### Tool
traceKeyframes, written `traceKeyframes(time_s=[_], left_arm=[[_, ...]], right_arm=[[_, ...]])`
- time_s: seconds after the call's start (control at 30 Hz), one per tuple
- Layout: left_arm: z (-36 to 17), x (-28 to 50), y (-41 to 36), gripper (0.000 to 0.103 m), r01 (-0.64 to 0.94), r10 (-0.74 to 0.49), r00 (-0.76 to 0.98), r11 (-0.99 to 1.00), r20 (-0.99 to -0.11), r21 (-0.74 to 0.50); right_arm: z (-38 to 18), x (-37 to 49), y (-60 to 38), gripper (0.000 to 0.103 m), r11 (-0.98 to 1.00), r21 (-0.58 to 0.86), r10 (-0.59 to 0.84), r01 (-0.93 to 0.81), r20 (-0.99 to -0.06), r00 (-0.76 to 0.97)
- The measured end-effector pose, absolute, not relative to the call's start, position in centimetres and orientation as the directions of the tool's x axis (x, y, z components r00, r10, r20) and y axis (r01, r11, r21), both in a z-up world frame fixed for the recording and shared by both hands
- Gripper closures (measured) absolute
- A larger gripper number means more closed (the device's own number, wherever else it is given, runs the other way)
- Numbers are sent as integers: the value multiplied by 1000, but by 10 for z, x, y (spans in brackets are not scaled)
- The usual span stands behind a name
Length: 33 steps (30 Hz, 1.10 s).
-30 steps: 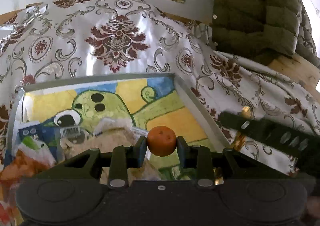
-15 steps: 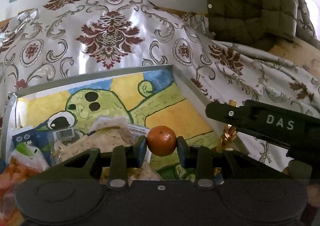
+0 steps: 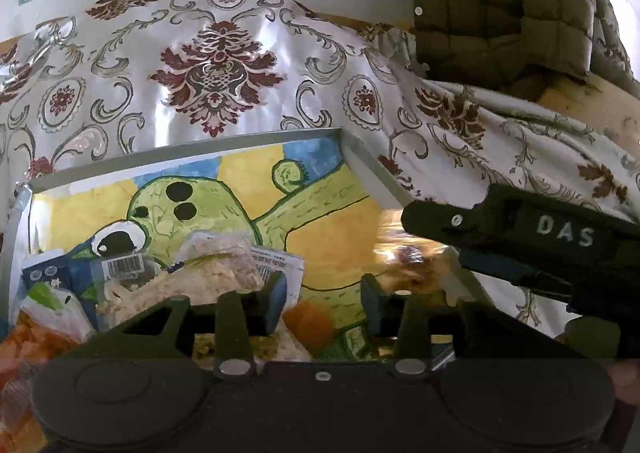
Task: Organize snacks
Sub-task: 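Lower the mandarin and gold foil packet into the grey tray with both tools, then open both tools to release the mandarin and foil packet in the tray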
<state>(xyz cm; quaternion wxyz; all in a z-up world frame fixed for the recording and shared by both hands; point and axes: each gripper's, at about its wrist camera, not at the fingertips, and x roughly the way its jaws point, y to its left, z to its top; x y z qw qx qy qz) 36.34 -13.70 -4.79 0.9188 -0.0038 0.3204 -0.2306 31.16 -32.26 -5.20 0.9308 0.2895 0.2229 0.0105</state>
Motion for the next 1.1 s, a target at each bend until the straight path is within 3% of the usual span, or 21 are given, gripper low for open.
traceKeyframes(time_s=[0.2, 0.47, 0.83, 1.1], left_arm=[[-39, 353, -134, 29, 408, -427, 714, 898, -554, -165], [-10, 334, -113, 5, 338, -410, 777, 912, -477, -234], [45, 283, -85, 1, 278, -345, 834, 937, -431, -212], [64, 220, -57, 1, 228, -292, 855, 954, -428, -196]], right_arm=[[-37, 303, -332, 11, 808, 580, 143, 107, -369, 918], [3, 274, -340, 1, 843, 525, 72, 113, -318, 945], [49, 219, -325, 0, 889, 446, 46, 101, -307, 951], [43, 161, -303, 0, 891, 437, 42, 121, -347, 937]])
